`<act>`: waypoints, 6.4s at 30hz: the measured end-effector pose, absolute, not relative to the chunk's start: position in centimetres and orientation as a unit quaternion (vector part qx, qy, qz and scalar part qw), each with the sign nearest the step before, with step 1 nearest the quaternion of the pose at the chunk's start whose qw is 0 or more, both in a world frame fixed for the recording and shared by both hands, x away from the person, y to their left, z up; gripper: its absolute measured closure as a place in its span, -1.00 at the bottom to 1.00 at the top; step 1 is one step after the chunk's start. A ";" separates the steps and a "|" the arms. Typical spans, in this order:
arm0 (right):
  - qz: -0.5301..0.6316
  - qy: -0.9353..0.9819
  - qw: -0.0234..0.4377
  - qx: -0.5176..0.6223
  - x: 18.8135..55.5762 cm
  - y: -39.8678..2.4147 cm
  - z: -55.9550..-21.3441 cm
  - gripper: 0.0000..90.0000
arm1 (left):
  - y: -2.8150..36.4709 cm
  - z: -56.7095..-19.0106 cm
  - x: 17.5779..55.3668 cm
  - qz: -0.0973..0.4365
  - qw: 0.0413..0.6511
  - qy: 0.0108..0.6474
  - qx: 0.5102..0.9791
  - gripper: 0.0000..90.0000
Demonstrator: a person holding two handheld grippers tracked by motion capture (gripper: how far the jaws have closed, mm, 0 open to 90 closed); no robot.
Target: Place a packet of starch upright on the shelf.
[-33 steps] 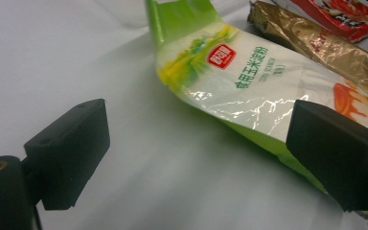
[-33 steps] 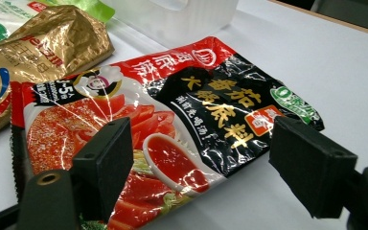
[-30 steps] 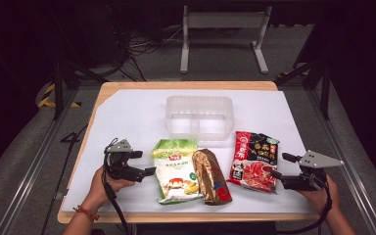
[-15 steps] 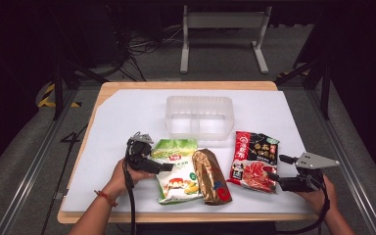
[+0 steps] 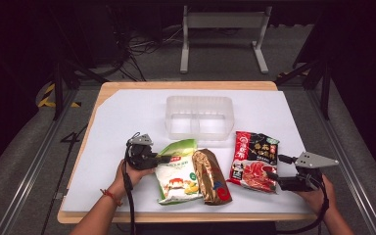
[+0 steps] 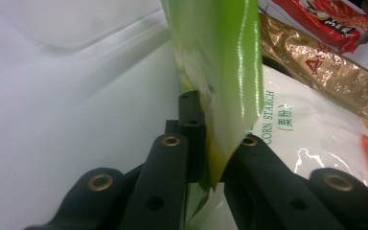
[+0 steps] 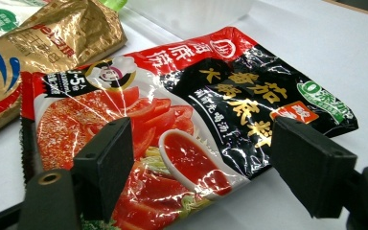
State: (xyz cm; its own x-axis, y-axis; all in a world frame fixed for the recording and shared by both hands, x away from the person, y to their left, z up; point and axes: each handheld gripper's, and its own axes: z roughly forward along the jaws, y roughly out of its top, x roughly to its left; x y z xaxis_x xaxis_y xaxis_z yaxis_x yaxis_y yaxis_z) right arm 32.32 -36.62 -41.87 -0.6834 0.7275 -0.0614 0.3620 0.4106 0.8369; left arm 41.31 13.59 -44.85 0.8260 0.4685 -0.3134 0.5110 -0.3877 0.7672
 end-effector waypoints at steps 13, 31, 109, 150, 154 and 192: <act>0.430 0.811 0.215 0.334 32.6 -36.5 -41.8 -0.47 | 14.2 -43.6 40.0 0.005 0.500 0.281 0.819 1.00; 0.435 0.813 0.209 0.325 32.7 -36.2 -41.9 -0.48 | 15.8 -40.2 36.6 0.048 0.570 0.268 0.775 1.00; 0.433 0.807 0.211 0.343 32.4 -37.0 -42.1 -0.47 | 12.1 -31.1 42.3 0.166 0.659 0.339 0.651 1.00; 0.427 0.810 0.211 0.343 32.4 -37.3 -42.3 -0.46 | 6.5 -31.9 52.0 0.233 0.639 0.444 0.583 1.00; 0.424 0.812 0.211 0.341 32.4 -37.2 -42.4 -0.46 | 5.8 -31.7 52.4 0.236 0.642 0.441 0.580 1.00; 0.417 0.819 0.208 0.335 32.3 -36.9 -42.6 -0.46 | 8.1 -34.6 48.6 0.216 0.586 0.330 0.708 0.87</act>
State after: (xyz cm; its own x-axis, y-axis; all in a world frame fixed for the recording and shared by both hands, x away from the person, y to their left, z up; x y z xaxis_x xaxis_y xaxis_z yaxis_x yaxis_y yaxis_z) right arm 32.31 -36.92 -42.55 -0.6883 0.7229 -0.0614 0.3752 0.4271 0.8227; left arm 48.61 8.14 -34.55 0.6898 0.7195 -0.0809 0.2142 -0.0961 0.9720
